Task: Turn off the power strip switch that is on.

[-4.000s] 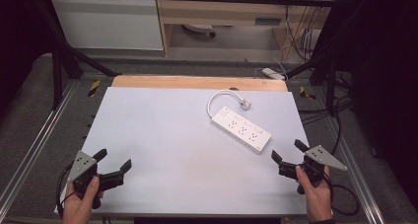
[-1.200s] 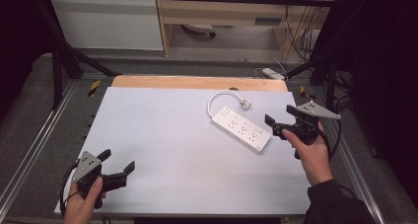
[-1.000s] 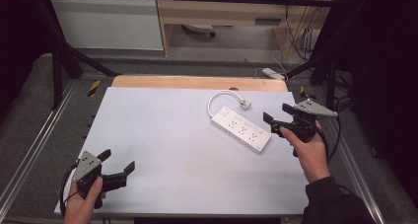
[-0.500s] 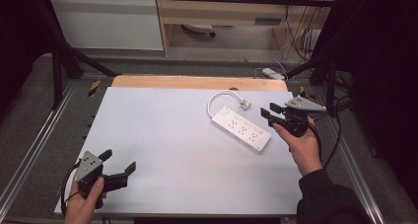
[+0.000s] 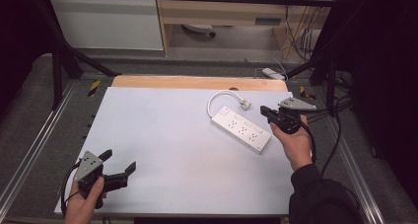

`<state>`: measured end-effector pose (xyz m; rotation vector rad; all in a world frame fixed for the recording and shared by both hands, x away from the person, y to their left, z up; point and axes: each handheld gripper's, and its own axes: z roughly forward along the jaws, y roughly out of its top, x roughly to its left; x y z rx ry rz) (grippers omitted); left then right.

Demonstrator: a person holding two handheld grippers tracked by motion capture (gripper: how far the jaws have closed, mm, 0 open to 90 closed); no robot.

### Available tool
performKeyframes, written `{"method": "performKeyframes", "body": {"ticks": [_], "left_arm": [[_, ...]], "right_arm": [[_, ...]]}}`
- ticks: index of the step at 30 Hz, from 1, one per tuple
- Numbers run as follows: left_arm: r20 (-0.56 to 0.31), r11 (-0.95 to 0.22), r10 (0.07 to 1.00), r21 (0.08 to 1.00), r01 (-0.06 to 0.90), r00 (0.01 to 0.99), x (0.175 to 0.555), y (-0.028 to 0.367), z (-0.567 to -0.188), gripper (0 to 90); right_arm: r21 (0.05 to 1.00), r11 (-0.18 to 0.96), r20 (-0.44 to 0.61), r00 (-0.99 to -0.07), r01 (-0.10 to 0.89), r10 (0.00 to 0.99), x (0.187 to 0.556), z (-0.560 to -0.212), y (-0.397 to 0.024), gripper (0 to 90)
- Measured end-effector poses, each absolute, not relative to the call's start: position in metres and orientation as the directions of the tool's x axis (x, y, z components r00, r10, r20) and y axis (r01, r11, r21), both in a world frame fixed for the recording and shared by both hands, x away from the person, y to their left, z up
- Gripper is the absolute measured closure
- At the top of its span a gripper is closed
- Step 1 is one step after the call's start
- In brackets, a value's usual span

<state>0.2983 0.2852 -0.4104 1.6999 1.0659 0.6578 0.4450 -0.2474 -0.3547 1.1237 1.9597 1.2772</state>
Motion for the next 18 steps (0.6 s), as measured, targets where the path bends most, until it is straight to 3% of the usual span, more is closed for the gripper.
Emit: {"method": "performKeyframes", "body": {"ticks": [18], "left_arm": [[-0.052, -0.132, 0.879, 0.928, 0.348, 0.473, 0.299, 0.285, -0.411, 5.1]], "right_arm": [[0.879, 0.204, 0.031, -0.477, 0.432, 0.878, 0.460, -0.383, -0.253, 90.0]]}}
